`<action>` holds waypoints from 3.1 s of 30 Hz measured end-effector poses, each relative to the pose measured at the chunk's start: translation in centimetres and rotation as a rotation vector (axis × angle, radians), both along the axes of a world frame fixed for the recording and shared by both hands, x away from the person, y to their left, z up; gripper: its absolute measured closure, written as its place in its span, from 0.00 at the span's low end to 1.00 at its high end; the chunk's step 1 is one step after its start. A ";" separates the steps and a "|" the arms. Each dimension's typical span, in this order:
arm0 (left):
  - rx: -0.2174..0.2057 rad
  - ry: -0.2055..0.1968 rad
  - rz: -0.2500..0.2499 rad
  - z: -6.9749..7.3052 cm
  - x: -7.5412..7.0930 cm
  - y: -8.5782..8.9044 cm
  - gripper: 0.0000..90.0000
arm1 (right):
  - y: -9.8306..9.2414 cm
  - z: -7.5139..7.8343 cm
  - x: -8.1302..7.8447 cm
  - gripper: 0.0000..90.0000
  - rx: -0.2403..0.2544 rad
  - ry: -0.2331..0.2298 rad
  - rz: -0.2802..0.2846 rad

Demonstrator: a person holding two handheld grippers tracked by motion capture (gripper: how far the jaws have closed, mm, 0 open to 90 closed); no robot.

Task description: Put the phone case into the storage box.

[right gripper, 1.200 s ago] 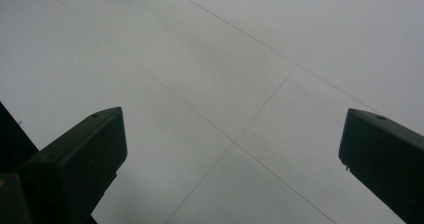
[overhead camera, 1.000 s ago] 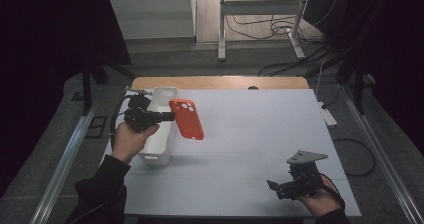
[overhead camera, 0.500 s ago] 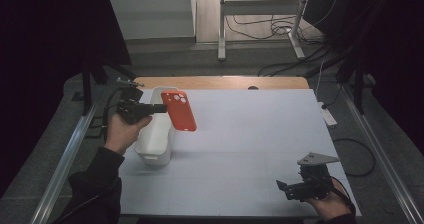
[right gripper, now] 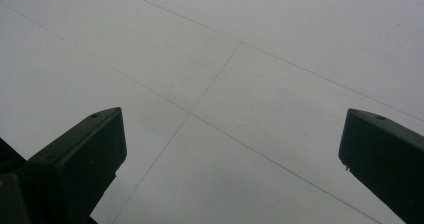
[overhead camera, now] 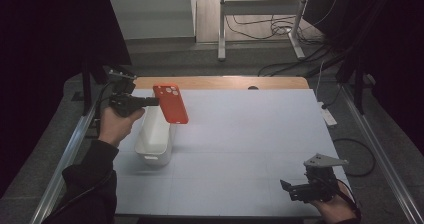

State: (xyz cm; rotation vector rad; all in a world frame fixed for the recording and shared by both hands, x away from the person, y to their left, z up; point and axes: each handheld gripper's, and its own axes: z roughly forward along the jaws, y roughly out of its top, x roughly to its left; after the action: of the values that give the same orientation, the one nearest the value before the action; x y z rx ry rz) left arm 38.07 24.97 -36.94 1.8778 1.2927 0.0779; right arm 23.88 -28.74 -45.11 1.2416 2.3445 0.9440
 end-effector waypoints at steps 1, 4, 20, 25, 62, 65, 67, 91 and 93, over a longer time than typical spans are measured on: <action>0.001 0.000 0.004 0.0 0.1 0.1 0.99 | 0.0 0.0 0.0 0.00 -0.002 0.000 0.001; 0.004 0.001 0.017 0.1 0.4 0.6 0.99 | 0.1 0.0 0.0 0.00 -0.009 0.002 -0.002; 0.015 0.000 0.059 0.0 1.9 2.4 0.99 | 0.1 -0.1 -0.1 0.00 -0.018 -0.002 -0.003; 0.030 -0.001 0.073 0.1 2.3 2.7 0.99 | 0.1 -0.1 -0.1 0.00 -0.019 -0.003 -0.005; 0.099 0.005 0.188 -1.2 6.3 3.7 0.99 | 0.2 -0.2 -0.1 0.00 -0.024 0.011 0.010; 0.101 0.004 0.190 -1.5 6.6 3.5 0.99 | 0.2 -0.2 -0.1 0.00 -0.024 0.013 0.010; 0.109 0.002 0.190 -1.6 6.8 3.3 0.99 | 0.2 -0.2 -0.1 0.00 -0.025 0.015 0.011; 0.164 0.044 0.202 -4.6 8.8 2.2 0.99 | 0.3 -0.2 -0.1 0.00 -0.031 0.020 0.020; 0.167 0.049 0.203 -4.9 9.0 2.2 0.99 | 0.3 -0.2 -0.1 0.00 -0.031 0.020 0.021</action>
State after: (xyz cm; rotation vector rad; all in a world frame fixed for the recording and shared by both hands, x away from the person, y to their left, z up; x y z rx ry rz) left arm 47.03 27.14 -41.86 1.8906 1.5493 0.2550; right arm 23.77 -28.47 -45.35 1.2226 2.3825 0.9019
